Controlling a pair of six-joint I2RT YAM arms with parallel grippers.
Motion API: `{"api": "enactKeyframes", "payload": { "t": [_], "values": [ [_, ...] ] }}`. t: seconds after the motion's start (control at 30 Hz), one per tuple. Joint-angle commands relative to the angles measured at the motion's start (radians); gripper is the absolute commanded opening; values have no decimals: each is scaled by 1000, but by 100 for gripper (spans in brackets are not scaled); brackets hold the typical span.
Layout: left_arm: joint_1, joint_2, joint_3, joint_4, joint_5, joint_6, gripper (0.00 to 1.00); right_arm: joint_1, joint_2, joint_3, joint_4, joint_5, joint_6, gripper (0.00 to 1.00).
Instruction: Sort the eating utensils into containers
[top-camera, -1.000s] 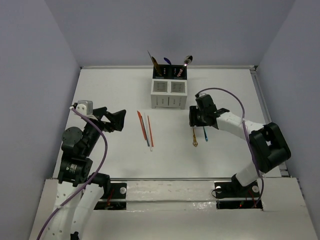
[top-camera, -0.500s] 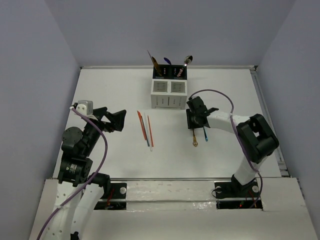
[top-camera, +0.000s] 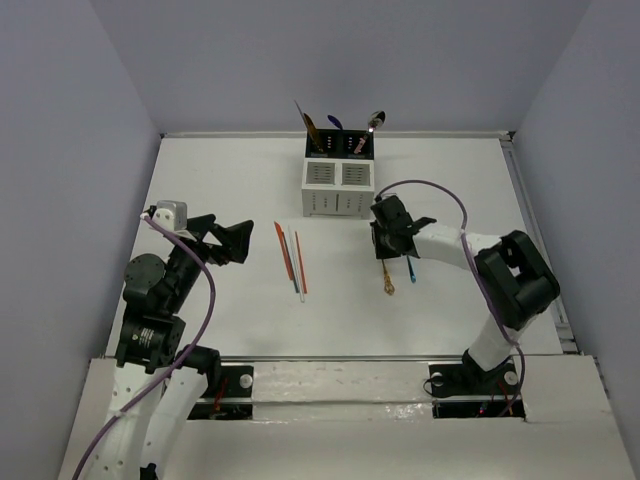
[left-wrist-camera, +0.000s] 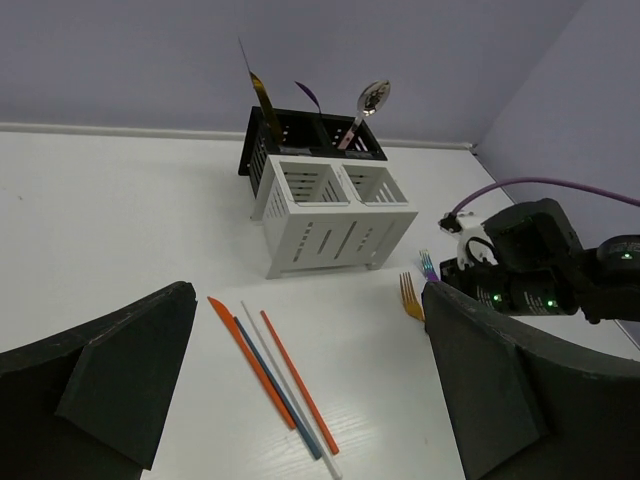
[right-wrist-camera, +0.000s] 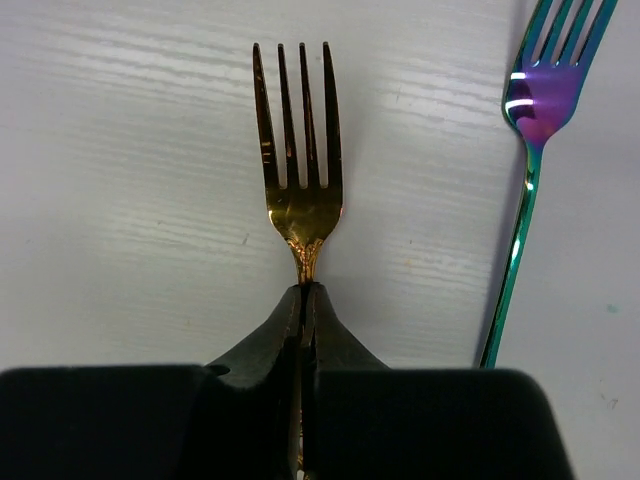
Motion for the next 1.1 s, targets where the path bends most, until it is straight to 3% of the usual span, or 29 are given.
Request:
{"api": "enactKeyframes", "payload": {
  "t": [0.0, 0.2, 0.37, 0.63, 0.87, 1.07],
  "values": [
    [-6, -6, -5, 40, 12, 1, 99, 17, -206, -29, 40, -53, 12, 0],
    [-6, -8, -5, 41, 14, 1, 99, 17, -377, -28, 142, -155, 8, 0],
    [-6, -8, -5, 40, 14, 1, 99, 17, -397, 47, 257, -109, -17, 0],
    [-6, -3, -5, 37, 11, 1, 99, 17, -191, 230, 631, 3, -173, 0],
    [-15, 8, -2, 33, 8, 6, 99, -3, 37, 500, 717, 66, -285, 0],
    [-24, 8, -1, 33, 3, 9, 99, -38, 163, 610, 715, 49, -293, 0]
  ]
}}
